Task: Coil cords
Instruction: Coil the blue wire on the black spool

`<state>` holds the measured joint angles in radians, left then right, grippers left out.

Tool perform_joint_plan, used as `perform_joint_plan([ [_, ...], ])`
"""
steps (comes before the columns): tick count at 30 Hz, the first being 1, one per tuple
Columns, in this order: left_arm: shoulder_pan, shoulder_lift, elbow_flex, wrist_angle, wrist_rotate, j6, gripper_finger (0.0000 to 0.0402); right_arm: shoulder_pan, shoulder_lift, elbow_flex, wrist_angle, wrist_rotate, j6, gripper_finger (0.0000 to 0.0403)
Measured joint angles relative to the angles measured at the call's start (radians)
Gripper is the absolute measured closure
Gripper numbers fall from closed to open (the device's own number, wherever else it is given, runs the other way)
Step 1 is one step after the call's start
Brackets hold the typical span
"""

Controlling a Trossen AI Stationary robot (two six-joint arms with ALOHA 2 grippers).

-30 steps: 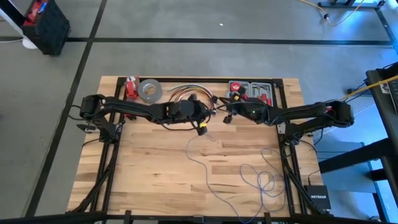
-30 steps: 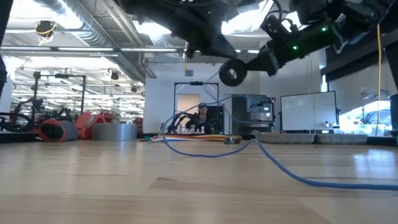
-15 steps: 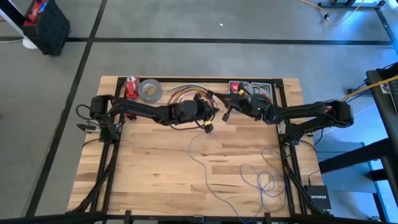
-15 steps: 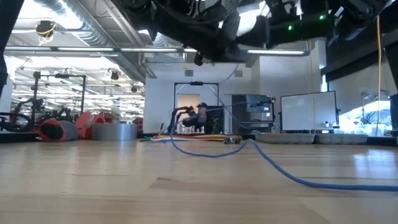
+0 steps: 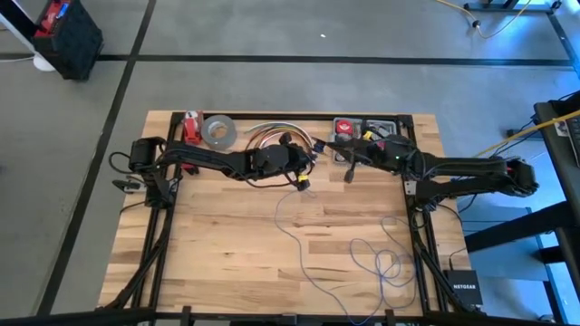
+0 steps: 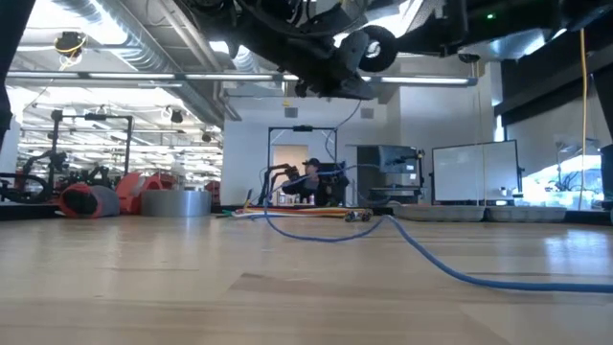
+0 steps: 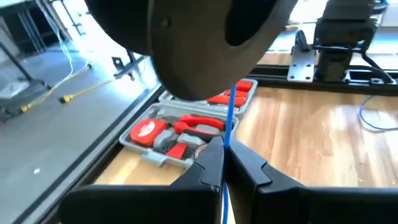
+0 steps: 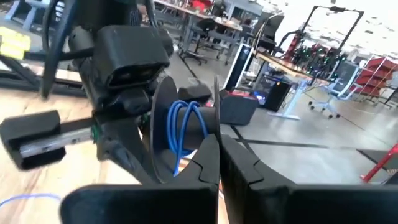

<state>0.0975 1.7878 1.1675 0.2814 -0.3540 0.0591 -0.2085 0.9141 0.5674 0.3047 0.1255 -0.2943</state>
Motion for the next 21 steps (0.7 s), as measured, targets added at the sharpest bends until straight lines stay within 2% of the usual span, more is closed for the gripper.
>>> perform_joint_plan([
  [9,-0.001,-0.001,0.000,0.016,0.000,0.022,0.0398,0.000,-0.134,0.011,-0.055,-0.015,0.001,0.0400],
  [13,-0.004,0.014,-0.016,-0.075,-0.018,0.023,0.0398,-0.002,-0.183,0.053,0.019,-0.009,0.000,0.0400],
  [21,0.016,0.010,-0.009,-0.108,-0.013,-0.003,0.0398,-0.002,-0.238,0.096,-0.083,-0.043,0.001,0.0400],
])
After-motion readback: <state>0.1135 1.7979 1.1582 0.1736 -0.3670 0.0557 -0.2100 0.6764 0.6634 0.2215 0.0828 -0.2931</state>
